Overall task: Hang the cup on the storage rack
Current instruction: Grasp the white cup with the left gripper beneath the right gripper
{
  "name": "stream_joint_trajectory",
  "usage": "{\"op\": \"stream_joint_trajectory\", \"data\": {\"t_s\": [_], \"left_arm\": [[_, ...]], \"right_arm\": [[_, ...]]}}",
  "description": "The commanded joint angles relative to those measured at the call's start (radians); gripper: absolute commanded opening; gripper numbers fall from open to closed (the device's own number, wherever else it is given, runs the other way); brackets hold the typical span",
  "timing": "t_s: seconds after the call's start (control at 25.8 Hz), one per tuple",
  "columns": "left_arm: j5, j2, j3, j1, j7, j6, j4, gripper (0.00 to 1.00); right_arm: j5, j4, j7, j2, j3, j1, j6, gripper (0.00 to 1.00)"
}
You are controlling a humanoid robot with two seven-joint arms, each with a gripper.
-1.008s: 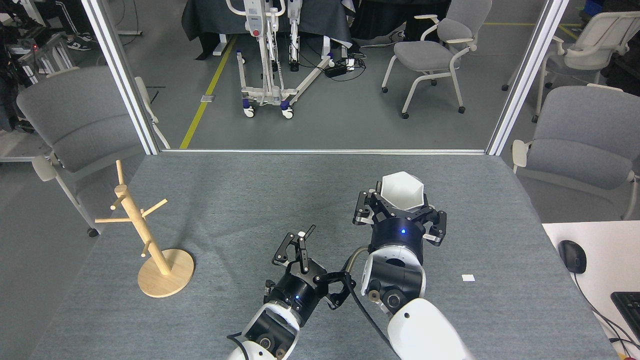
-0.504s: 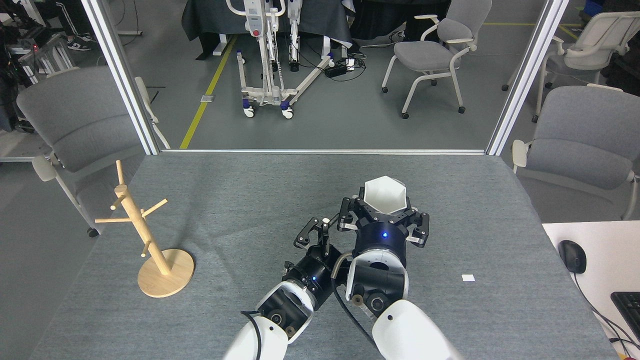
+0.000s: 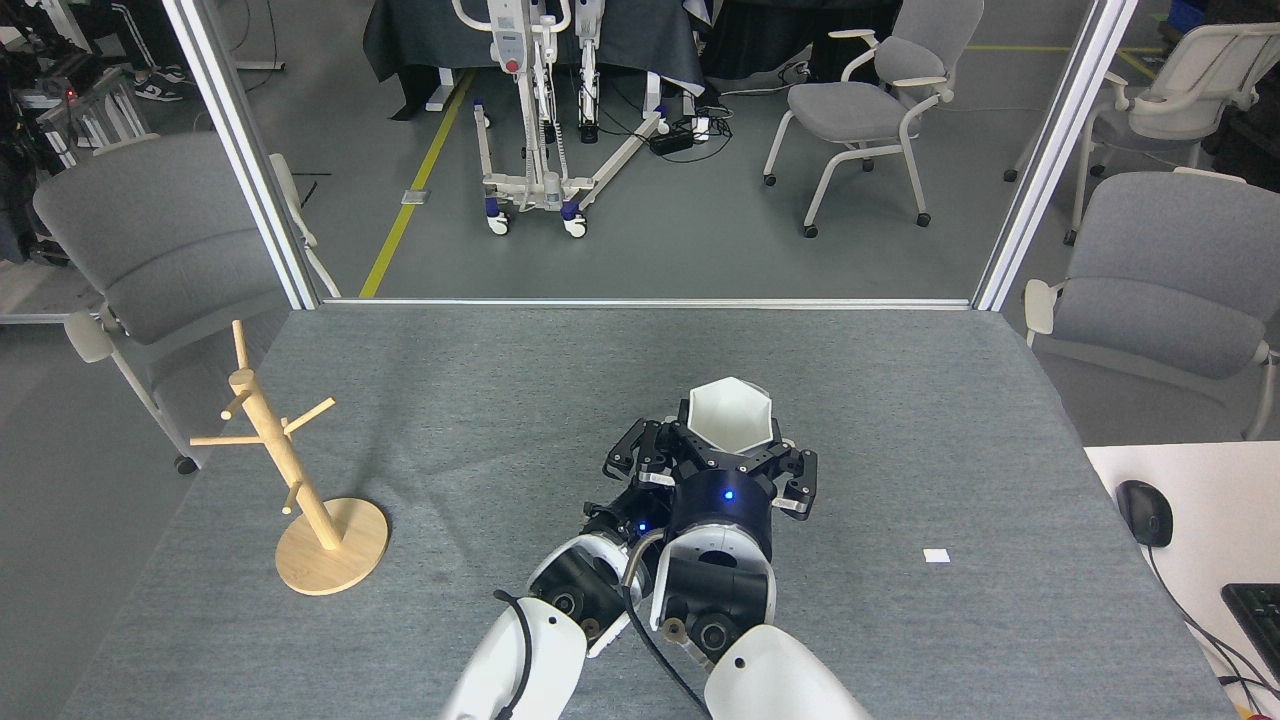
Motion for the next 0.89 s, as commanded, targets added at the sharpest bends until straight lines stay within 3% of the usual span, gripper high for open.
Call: {"op": "stream_joint_trajectory", "data": {"t_s": [0.0, 0.08, 0.16, 0.19, 0.23, 0.31, 0.39, 0.43, 0.58, 0.74, 0.85], "left_arm": [[0.002, -0.002, 0.001, -0.007, 0.0, -0.03, 0.028, 0.92], [0.0, -0.002, -0.001, -0.009, 0.001, -0.038, 0.03, 0.67], [0.0, 0.005, -0.001, -0.007, 0.001, -0.047, 0.026, 0.33], [0.0, 0.009, -0.001, -0.006, 0.001, -0.056, 0.022, 0.1], [0.002, 0.01, 0.002, -0.004, 0.001, -0.072, 0.022, 0.0], [0.002, 0.007, 0.012, -0.004, 0.0, -0.085, 0.025, 0.0], [0.002, 0.007, 0.024, -0.004, 0.0, -0.09, 0.025, 0.0], [0.002, 0.009, 0.024, -0.004, 0.0, -0.092, 0.025, 0.0], [0.002, 0.013, 0.025, -0.004, 0.0, -0.092, 0.026, 0.0], [0.002, 0.015, 0.025, 0.004, 0.0, -0.092, 0.028, 0.0], [0.0, 0.015, 0.025, 0.007, 0.0, -0.09, 0.03, 0.0]], "right_arm": [[0.004, 0.002, -0.005, 0.022, 0.019, 0.011, -0.016, 0.44], [0.01, 0.01, -0.006, 0.037, 0.026, 0.027, -0.015, 0.44], [0.026, 0.011, -0.006, 0.054, 0.026, 0.037, -0.015, 0.44], [0.035, 0.011, -0.006, 0.056, 0.029, 0.039, -0.013, 0.44], [0.037, 0.011, -0.006, 0.057, 0.033, 0.037, -0.013, 0.44], [0.037, 0.011, -0.005, 0.057, 0.036, 0.033, -0.015, 0.54], [0.038, 0.013, -0.005, 0.054, 0.036, 0.028, -0.015, 0.76], [0.038, 0.013, -0.005, 0.053, 0.036, 0.027, -0.015, 0.82], [0.038, 0.014, -0.006, 0.057, 0.03, 0.025, -0.022, 0.86], [0.043, 0.033, -0.011, 0.059, 0.03, 0.027, -0.024, 0.99], [0.043, 0.033, -0.017, 0.063, 0.024, 0.028, -0.027, 0.99]]}}
